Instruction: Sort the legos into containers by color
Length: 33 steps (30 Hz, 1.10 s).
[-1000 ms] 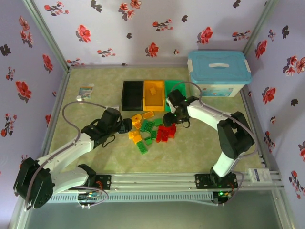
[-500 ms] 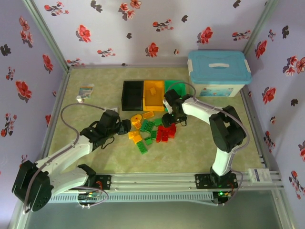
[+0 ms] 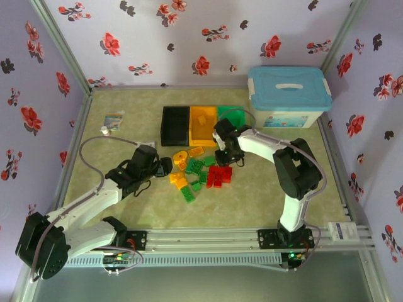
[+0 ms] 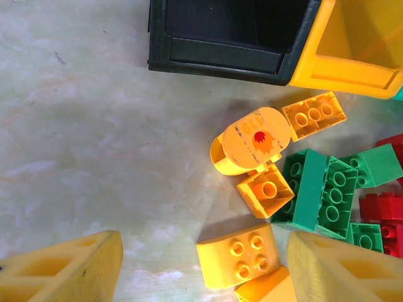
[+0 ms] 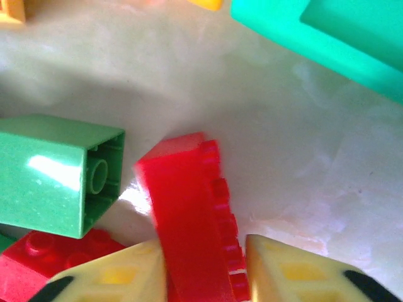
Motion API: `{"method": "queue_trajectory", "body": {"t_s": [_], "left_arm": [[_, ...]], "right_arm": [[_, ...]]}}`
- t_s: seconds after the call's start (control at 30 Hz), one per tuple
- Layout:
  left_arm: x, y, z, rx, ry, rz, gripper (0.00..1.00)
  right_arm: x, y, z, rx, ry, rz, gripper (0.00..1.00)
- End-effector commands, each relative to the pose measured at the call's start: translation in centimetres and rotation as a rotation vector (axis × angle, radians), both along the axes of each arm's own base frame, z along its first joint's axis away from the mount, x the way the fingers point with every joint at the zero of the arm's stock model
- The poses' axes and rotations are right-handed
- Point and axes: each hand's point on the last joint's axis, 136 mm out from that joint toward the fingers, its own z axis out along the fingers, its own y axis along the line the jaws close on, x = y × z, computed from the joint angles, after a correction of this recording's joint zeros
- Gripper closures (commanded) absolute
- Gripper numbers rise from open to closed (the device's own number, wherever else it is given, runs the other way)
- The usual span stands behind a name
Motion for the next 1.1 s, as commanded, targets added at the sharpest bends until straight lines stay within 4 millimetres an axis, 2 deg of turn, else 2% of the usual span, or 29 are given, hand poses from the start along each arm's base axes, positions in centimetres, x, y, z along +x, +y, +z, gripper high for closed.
{"method": "queue_trajectory", "body": {"t_s": [0.0,0.27,0.33,0.5,0.6,0.7,0.9,1.07], "left_arm": [[0.1,0.8,0.0,0.029,-0.012,0.019,0.3],[0.0,1.7,-0.1,0.057,-0.015,0.032,0.31],[-0.1,1.8,-0.1,0.056,-0.019,0.033,0.31],[-0.5,2.3,-0.6,0.061,-0.018,0.042,0.31],[-0.9,2.6,-1.0,0.055,-0.012,0.05,0.31],[-1.4,2.9,-1.2,0.044,-0.006,0.061,0.32],[-2.3,3.9,-0.1,0.039,-0.023,0.083,0.32],[-3.3,4.4,0.5,0.005,-0.035,0.094,0.32]], "right_arm": [[0.1,0.3,0.1,-0.02,-0.029,0.007,0.7],[-0.2,0.9,2.1,-0.022,-0.076,0.018,0.79],[-0.2,1.2,3.5,-0.026,-0.104,0.028,0.79],[0.2,2.8,8.6,0.025,-0.203,0.039,0.79],[1.3,4.2,11.4,0.096,-0.256,0.033,0.79],[3.0,5.9,13.2,0.131,-0.283,0.033,0.78],[6.9,9.9,14.5,0.183,-0.287,0.017,0.79],[9.6,13.0,14.4,0.227,-0.275,0.013,0.78]]}}
